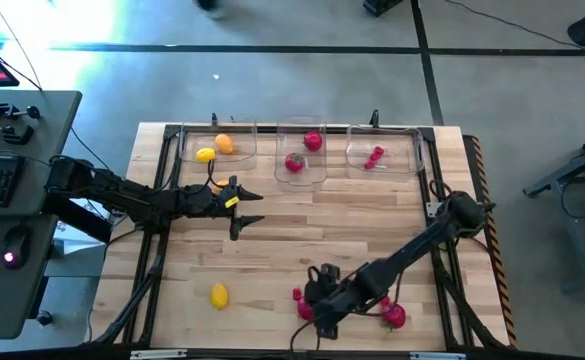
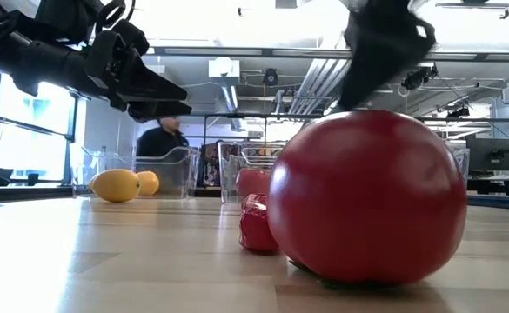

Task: Sort produce into baskets
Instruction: Put the tomato into the middle transparent bin

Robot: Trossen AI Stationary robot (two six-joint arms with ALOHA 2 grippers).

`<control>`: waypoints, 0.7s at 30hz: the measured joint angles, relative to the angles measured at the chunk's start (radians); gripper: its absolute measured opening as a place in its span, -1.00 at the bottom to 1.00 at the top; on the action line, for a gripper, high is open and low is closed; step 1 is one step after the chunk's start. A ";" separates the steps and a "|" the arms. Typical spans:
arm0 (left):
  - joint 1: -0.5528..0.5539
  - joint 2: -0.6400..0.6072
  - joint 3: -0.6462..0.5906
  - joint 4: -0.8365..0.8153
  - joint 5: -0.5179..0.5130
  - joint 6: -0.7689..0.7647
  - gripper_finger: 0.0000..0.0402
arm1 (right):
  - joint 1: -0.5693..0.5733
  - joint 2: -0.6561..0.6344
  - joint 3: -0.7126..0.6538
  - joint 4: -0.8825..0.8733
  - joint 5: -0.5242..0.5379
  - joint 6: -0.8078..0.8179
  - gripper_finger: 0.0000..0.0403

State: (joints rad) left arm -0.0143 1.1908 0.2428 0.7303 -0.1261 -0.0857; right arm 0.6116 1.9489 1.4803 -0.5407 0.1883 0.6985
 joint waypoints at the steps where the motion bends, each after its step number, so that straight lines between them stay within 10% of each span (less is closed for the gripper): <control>1: 0.000 0.000 0.000 0.000 0.000 0.000 0.38 | 0.007 0.007 0.023 -0.006 0.021 -0.003 0.71; 21: 0.000 0.000 0.000 -0.031 0.000 0.000 0.38 | 0.014 0.194 0.131 -0.118 0.090 -0.071 0.72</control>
State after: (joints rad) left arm -0.0143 1.1908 0.2428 0.6996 -0.1261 -0.0860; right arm 0.6258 2.1429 1.6117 -0.6590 0.2786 0.6278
